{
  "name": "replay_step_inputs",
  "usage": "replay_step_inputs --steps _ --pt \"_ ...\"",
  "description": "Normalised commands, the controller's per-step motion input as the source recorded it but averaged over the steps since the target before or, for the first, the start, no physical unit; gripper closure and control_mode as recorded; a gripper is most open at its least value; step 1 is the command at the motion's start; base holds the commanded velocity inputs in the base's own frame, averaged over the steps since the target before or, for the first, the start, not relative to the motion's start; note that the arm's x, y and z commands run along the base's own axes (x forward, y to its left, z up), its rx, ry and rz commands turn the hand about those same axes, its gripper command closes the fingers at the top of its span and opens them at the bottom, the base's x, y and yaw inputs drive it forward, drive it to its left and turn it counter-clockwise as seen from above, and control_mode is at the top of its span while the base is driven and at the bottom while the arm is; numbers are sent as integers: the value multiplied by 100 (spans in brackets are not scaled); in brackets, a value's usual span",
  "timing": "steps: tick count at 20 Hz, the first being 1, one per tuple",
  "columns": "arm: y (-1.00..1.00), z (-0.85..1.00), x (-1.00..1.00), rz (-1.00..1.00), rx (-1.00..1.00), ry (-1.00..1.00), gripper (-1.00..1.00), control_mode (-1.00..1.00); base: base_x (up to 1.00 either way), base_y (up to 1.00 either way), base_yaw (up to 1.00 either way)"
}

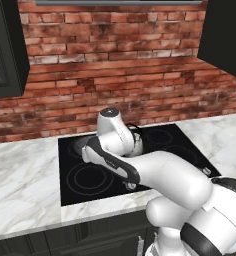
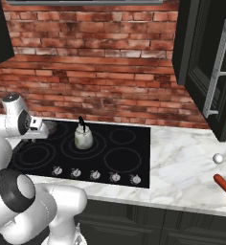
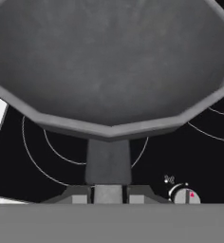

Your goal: Pick the pan from the cabinet and place it on the stove. Then turn on the stove burner for the pan.

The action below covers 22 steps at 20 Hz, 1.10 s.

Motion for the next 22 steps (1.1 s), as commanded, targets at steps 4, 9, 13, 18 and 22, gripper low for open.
replay_step_inputs --steps 4,9,13,18,22 --pt "13 -26 13 -4 0 4 100 -100 0 0 0" --pt "2 -24 9 -2 0 0 100 -100 0 0 0" --pt "3 -32 12 -1 0 0 100 -100 0 0 0" --pt "12 -33 17 -1 0 2 100 -100 0 0 0" --pt "17 -25 20 0 0 3 100 -100 0 0 0"
